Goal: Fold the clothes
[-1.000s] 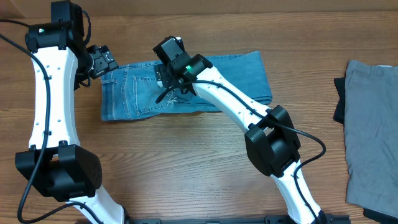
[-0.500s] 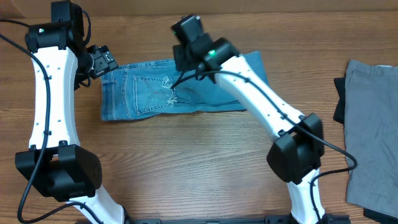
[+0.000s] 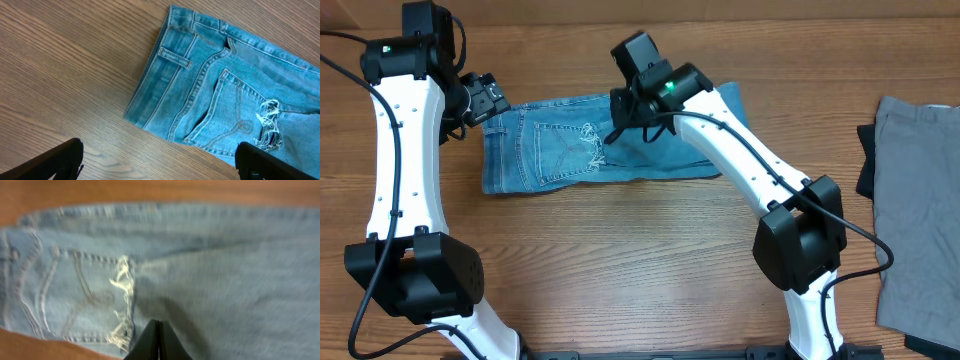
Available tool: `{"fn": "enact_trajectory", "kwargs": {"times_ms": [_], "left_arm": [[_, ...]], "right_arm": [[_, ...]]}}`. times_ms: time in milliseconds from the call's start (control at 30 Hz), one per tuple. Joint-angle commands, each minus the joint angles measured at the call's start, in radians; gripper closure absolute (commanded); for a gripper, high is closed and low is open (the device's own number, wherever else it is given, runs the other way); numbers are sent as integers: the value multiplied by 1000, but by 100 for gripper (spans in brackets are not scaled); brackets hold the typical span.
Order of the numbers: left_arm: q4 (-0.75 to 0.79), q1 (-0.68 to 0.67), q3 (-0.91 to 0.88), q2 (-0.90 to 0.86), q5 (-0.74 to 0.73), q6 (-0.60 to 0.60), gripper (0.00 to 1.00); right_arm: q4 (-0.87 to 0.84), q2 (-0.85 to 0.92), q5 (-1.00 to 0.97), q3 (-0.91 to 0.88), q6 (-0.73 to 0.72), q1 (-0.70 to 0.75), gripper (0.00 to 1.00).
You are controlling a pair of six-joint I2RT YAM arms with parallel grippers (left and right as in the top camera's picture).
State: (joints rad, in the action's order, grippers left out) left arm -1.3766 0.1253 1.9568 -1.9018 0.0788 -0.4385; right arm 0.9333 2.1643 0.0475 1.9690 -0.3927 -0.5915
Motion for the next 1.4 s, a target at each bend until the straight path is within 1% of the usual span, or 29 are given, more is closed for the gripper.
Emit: {"fn": "enact_trajectory", "kwargs": {"times_ms": [0, 200, 267, 400, 467, 633, 800, 900, 1133, 1367], "left_arm": [[0, 5, 2, -4, -1, 5, 0], [0, 5, 2, -4, -1, 5, 0], [0, 5, 2, -4, -1, 5, 0], [0, 5, 2, -4, -1, 5, 0], [0, 5, 2, -4, -1, 5, 0], [0, 5, 2, -4, -1, 5, 0], [0, 5, 2, -4, -1, 5, 0], [0, 5, 2, -4, -1, 5, 0], [0, 5, 2, -4, -1, 5, 0], [0, 5, 2, -4, -1, 5, 0]], "right_arm": [[-22, 5, 51, -76, -48, -3, 96], [-161, 5, 81, -246, -50, -3, 96], [-237, 5, 105, -317, -55, -3, 96], [-345, 5, 105, -406, -79, -5, 96], [-370, 5, 105, -426, -80, -5, 96], [-367, -1, 112, -398, -76, -5, 96], [-301, -51, 111, -246, -45, 8, 96], [-297, -68, 111, -171, -46, 9, 96], [-392, -36, 111, -178, -53, 5, 96], [-501, 99, 111, -178, -54, -27, 96]]}}
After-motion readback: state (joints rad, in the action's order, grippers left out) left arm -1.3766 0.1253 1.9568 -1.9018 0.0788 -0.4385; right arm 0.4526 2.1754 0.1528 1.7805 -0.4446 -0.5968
